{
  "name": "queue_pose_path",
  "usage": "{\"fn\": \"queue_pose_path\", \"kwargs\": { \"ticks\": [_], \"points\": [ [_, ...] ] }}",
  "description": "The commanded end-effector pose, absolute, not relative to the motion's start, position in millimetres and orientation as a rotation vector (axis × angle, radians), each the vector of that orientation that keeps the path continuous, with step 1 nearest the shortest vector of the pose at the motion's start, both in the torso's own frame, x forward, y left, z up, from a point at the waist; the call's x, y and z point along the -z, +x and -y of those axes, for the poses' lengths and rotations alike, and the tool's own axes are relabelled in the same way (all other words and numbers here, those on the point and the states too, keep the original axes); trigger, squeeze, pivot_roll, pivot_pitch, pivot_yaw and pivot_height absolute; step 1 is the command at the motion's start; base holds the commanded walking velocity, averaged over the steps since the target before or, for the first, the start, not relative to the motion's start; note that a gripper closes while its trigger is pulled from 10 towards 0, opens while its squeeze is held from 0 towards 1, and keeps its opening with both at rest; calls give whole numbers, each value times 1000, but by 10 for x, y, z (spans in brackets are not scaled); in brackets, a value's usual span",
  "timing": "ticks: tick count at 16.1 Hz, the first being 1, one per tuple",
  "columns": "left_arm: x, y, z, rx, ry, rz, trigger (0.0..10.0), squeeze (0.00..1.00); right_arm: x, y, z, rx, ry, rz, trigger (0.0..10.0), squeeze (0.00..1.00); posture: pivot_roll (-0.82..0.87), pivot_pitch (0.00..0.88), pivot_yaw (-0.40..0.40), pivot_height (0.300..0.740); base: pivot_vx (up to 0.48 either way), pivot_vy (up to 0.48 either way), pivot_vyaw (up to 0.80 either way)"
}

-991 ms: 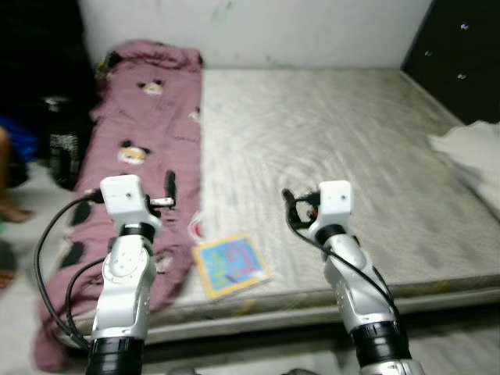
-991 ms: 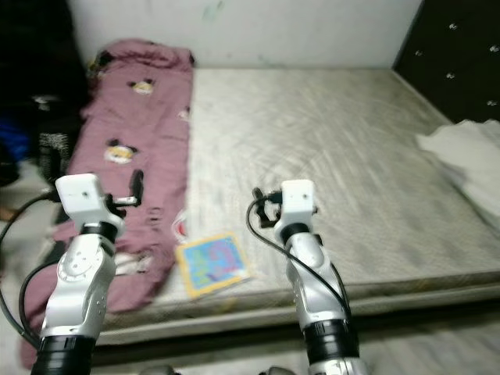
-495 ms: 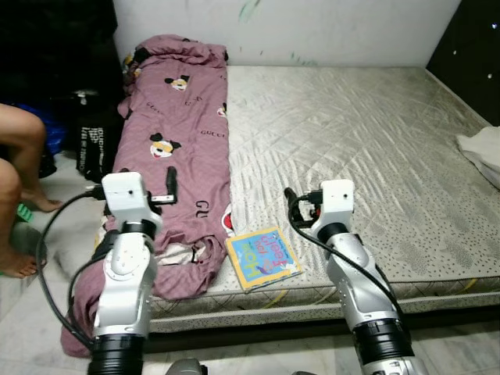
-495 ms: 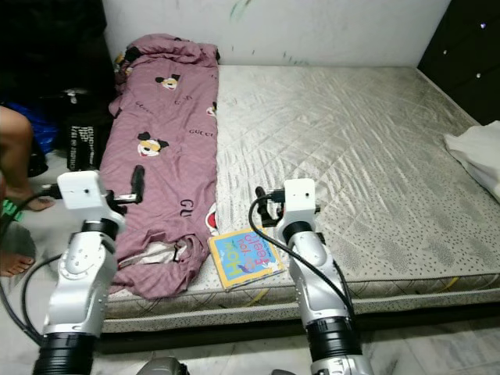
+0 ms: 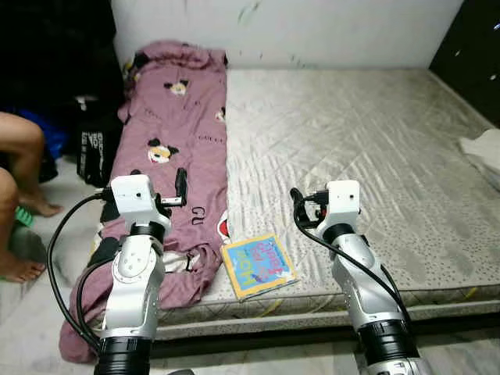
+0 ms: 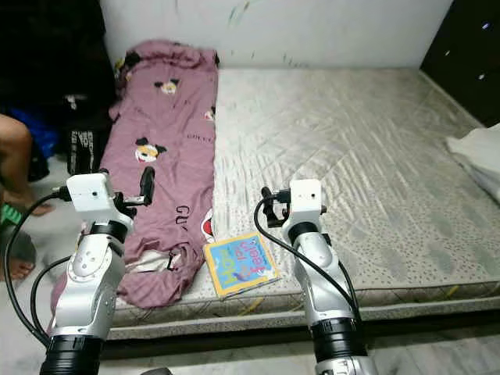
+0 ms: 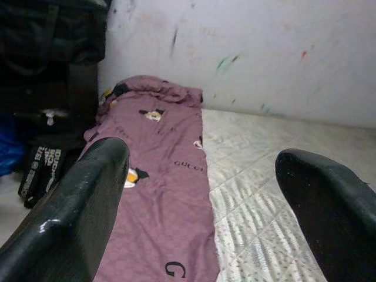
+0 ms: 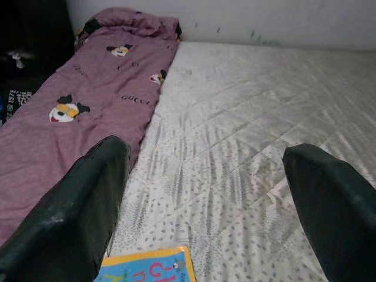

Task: Clean up the room

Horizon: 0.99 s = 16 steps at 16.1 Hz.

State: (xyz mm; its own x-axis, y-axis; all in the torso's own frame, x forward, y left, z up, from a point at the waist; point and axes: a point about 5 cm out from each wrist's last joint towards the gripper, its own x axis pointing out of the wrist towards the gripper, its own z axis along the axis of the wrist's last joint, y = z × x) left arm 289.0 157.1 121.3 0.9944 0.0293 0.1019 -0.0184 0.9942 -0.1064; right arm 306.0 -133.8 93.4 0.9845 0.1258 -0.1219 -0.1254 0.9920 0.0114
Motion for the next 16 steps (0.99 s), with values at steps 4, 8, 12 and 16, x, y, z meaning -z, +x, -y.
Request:
{"fn": "queue_pose_path", "kwargs": {
  "ticks": [4, 8, 12, 16],
  "points": [
    [-1224, 2906, -1544, -12, -91, 104, 10000, 0, -922, 3072, 1375, -113, 8, -137, 10000, 0, 20, 0, -18, 740, 0, 0, -350],
    [-1230, 2910, -1508, 13, -60, 106, 10000, 0, -922, 3072, 1374, -114, 3, -132, 10000, 0, 20, 0, -17, 740, 0, 0, -200],
    [-1217, 2918, -1488, 22, -75, 93, 10000, 0, -908, 3070, 1376, -113, 4, -144, 10000, 0, 23, 0, -19, 740, 0, 0, -148],
    [-1186, 2838, -1641, -31, -38, 87, 10000, 0, -903, 3038, 1384, -98, 11, -148, 10000, 0, 21, 0, -9, 740, 0, 0, -800]
  ]
}}
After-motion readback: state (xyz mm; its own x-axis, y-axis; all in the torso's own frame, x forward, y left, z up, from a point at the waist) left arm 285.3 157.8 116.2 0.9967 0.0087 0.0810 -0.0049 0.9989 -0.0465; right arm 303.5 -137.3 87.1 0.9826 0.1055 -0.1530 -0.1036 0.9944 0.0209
